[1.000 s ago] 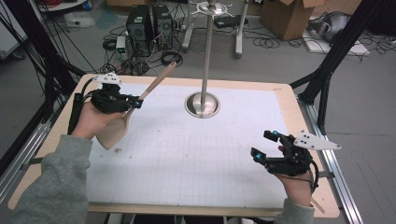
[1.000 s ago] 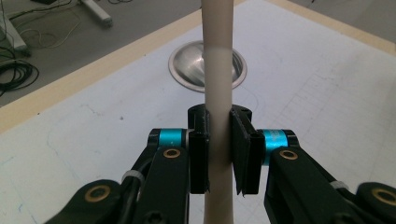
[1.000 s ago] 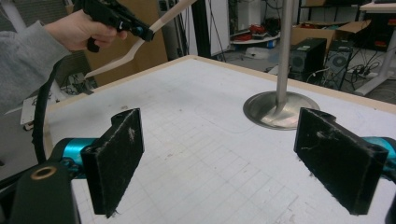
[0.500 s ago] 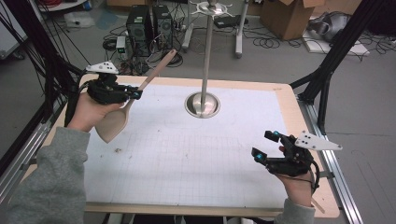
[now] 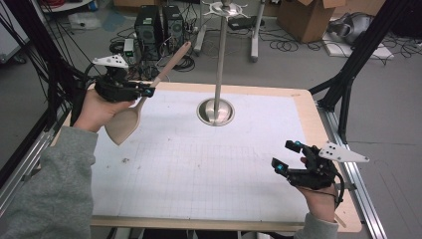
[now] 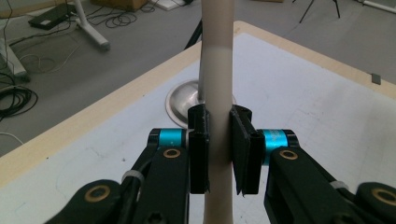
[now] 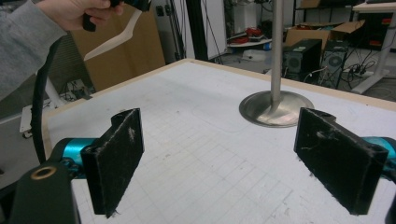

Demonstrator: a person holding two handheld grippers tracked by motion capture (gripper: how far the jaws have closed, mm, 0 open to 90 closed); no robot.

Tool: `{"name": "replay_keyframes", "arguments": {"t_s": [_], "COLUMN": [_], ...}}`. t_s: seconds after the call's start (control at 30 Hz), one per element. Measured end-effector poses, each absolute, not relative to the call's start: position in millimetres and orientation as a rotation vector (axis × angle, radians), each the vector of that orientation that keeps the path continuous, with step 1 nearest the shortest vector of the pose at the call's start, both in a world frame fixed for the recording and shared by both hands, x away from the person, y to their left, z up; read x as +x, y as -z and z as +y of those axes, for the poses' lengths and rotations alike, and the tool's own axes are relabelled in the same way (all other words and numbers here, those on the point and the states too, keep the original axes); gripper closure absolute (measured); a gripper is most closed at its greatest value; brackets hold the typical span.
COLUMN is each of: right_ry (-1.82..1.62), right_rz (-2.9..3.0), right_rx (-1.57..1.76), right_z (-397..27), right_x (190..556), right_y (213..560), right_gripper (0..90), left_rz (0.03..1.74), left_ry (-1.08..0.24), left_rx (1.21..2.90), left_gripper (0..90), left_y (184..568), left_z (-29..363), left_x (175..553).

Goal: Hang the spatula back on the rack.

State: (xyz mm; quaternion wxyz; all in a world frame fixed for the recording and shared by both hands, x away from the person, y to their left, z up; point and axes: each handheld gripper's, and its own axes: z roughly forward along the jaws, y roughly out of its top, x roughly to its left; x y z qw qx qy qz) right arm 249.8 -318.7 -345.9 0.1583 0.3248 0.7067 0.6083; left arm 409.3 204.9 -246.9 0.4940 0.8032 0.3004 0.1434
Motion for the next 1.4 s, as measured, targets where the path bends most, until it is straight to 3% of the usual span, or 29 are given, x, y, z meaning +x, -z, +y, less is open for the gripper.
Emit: {"name": "replay_keyframes", "arguments": {"t_s": [1.4], "right_ry": [-1.739], "right_rz": [2.019], "right_rx": [0.931], "right_z": [-322], "right_x": [245], "right_y": [345], "right_gripper": [14.9], "left_rz": [0.645], "left_ry": [-0.279], "left_rx": [1.849], "left_gripper": [78.2], "left_y": [201], "left_z": [184], "left_x": [436]}}
